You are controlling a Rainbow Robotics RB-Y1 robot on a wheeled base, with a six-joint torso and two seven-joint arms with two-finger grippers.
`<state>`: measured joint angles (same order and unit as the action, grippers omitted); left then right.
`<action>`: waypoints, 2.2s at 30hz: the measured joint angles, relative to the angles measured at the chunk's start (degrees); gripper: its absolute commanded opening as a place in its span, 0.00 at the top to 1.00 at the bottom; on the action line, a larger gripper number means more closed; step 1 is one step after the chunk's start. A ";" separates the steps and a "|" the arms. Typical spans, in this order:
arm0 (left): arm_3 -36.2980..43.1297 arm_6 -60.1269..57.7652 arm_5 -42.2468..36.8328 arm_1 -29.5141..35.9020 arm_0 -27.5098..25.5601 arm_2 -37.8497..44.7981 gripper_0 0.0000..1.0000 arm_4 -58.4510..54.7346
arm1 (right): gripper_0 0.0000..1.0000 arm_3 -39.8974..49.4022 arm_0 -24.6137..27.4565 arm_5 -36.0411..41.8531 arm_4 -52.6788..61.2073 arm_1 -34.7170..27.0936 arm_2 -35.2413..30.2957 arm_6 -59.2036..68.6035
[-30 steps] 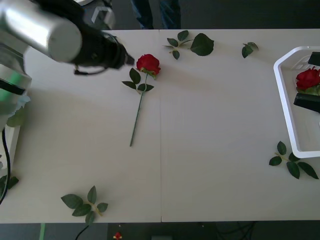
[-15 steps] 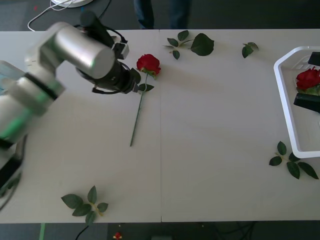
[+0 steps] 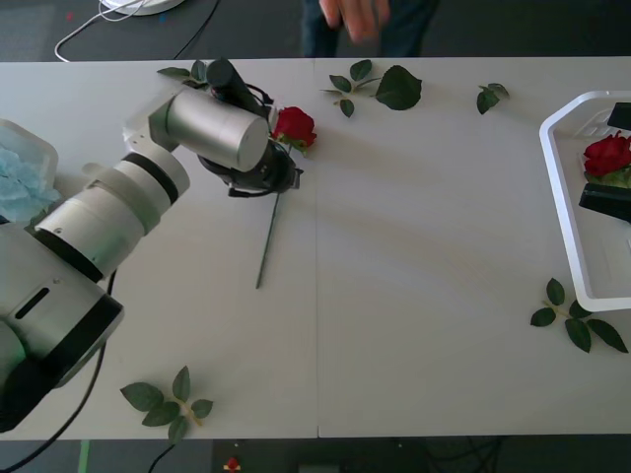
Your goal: Place the red flowers into the right box and the blue flowers into the left box. If a person shows an open palm, hand one flower to the person first, then continue sorting.
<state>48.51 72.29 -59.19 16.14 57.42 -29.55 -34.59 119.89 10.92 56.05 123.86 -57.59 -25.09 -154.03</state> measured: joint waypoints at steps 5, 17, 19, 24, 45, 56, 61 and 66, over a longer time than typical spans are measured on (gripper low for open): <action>-3.68 0.00 0.07 -2.69 0.00 0.00 0.00 0.00 | 0.00 0.00 0.00 0.00 0.00 0.00 0.00 0.00; -9.90 0.03 0.32 -4.89 2.85 -1.29 0.00 0.60 | 0.00 0.00 0.00 0.00 0.00 0.00 0.01 0.00; -10.52 0.03 0.36 -5.21 3.23 -2.11 0.14 1.45 | 0.00 0.00 0.00 0.00 0.00 0.00 0.01 0.00; -12.33 0.04 0.48 -6.48 3.88 -2.83 1.00 6.98 | 0.00 -0.01 0.00 -0.01 0.00 0.00 0.01 0.00; -13.32 0.04 0.11 -6.77 4.40 -3.40 1.00 12.32 | 0.00 -0.01 0.00 -0.01 0.00 0.00 0.01 0.00; -11.65 0.04 -9.54 -5.68 4.38 -2.73 1.00 14.74 | 0.00 -0.01 0.00 -0.01 0.00 0.00 0.01 0.00; -0.93 0.04 -22.90 -2.86 3.47 0.76 1.00 15.49 | 0.00 -0.01 0.01 -0.01 0.00 0.00 0.01 0.00; 13.40 0.04 -35.70 -0.06 0.91 8.59 1.00 15.64 | 0.00 -0.03 0.04 -0.01 0.00 0.00 0.02 0.00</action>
<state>61.91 72.34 -94.89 16.07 58.34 -20.96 -18.96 119.86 10.96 56.04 123.86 -57.59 -25.07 -154.03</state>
